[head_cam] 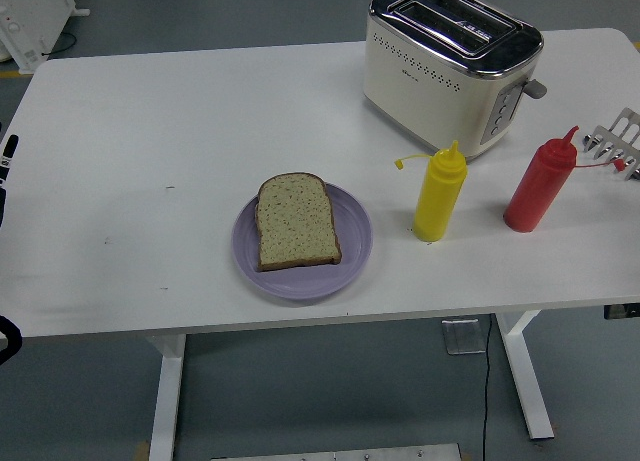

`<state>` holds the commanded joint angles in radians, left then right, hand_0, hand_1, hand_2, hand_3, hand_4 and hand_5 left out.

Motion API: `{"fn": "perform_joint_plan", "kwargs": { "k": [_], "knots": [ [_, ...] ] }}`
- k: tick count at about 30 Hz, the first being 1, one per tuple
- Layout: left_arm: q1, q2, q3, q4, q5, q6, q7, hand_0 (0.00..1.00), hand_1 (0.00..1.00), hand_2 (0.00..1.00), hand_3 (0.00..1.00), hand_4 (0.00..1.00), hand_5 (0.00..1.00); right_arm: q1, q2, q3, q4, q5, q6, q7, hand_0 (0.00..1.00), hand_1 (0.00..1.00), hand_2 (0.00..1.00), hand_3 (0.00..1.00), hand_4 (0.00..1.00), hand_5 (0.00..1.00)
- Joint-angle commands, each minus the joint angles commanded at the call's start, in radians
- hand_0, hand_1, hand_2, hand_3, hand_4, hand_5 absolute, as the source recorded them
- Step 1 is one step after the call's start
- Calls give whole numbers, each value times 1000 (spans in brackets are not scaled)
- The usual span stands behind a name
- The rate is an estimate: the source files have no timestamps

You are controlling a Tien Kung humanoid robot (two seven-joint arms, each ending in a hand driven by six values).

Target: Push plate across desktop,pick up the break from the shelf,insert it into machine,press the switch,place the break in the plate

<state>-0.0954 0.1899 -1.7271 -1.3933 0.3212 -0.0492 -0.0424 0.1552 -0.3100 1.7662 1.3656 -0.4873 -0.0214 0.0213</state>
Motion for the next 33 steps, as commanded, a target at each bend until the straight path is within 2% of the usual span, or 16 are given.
{"fn": "perform_joint_plan", "kwargs": {
  "k": [33],
  "knots": [
    [12,9,0,-27,0,5,-1,865,817,875,781,701,998,4,-1,-13,-3,-3,10,0,819,767,771,734,510,614]
  ]
}}
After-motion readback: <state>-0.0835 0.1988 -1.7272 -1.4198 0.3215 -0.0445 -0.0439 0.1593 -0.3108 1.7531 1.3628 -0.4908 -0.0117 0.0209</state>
